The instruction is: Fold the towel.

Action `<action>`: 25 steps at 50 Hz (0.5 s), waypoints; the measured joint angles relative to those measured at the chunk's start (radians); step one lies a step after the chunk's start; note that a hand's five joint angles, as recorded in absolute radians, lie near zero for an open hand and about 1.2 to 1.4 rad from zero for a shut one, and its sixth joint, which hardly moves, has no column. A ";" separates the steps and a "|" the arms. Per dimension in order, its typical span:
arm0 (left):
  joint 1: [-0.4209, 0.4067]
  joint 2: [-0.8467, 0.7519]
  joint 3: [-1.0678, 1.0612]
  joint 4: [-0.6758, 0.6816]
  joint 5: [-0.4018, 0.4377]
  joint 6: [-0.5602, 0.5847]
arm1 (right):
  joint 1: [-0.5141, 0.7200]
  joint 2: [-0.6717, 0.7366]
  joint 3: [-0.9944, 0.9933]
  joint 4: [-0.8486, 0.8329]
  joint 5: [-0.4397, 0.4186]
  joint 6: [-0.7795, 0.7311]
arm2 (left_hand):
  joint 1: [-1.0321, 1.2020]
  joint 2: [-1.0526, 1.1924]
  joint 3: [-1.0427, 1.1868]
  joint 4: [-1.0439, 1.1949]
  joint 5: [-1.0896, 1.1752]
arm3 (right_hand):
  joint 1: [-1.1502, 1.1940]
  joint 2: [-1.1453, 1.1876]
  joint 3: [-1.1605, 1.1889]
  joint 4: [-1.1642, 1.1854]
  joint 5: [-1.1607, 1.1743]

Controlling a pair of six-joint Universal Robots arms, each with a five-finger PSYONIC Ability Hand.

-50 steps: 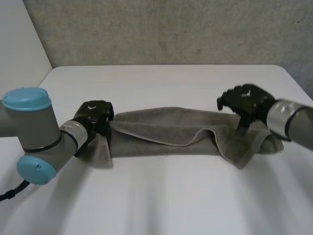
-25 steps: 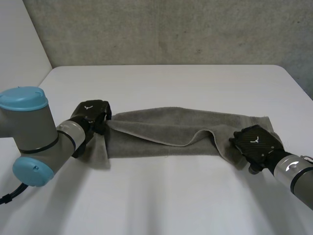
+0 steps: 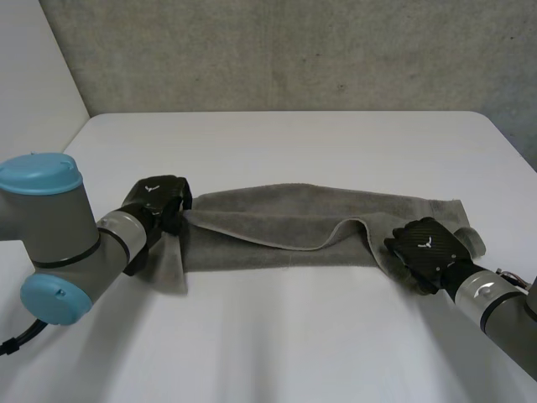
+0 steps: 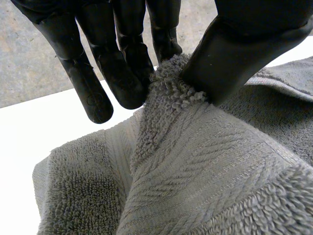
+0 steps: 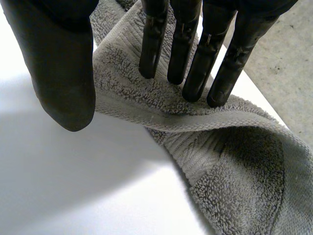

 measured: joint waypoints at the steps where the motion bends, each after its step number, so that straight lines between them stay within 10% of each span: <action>1: 0.000 0.000 0.000 0.000 0.000 0.000 | 0.000 0.000 0.000 0.000 0.000 0.002 | 0.000 0.000 0.000 0.000 0.000 | 0.001 0.000 0.000 0.000 0.000; 25: -0.003 0.001 -0.009 0.000 0.001 0.001 | 0.034 0.039 -0.012 -0.058 0.018 0.026 | 0.000 0.000 0.000 0.000 0.000 | 0.285 0.292 0.280 0.284 0.279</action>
